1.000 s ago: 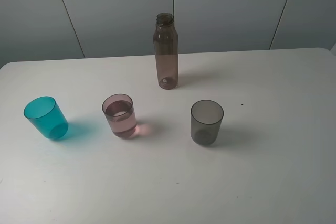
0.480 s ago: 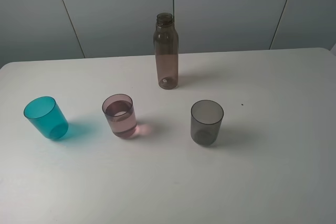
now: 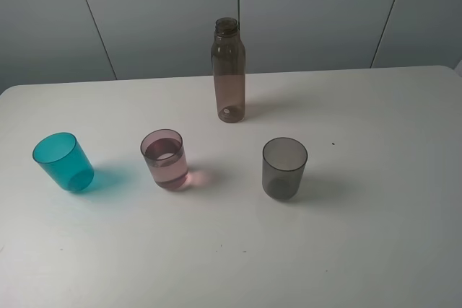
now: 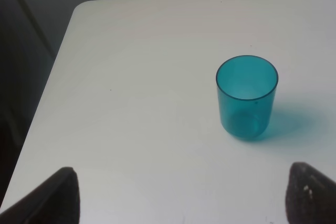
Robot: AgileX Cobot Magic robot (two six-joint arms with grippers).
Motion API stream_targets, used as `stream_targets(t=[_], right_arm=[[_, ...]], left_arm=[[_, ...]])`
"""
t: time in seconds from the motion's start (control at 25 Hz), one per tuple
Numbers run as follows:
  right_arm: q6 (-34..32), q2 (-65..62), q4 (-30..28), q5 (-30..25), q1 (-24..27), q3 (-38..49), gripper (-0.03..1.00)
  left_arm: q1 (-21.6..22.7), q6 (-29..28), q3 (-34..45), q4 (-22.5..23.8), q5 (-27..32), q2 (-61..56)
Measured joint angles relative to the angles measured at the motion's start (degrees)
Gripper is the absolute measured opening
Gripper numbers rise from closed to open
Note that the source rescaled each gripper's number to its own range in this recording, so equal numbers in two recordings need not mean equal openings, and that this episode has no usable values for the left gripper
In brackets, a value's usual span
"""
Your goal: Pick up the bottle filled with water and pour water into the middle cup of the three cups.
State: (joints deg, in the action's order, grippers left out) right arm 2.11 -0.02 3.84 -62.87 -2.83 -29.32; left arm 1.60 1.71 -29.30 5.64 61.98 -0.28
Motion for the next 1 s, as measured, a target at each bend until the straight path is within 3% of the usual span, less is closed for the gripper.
stream_targets(t=[1.0], right_arm=[[2.90, 0.00, 1.25, 0.00, 0.00, 0.00, 1.00]], left_arm=[[0.00, 0.00, 0.00, 0.00, 0.00, 0.00]])
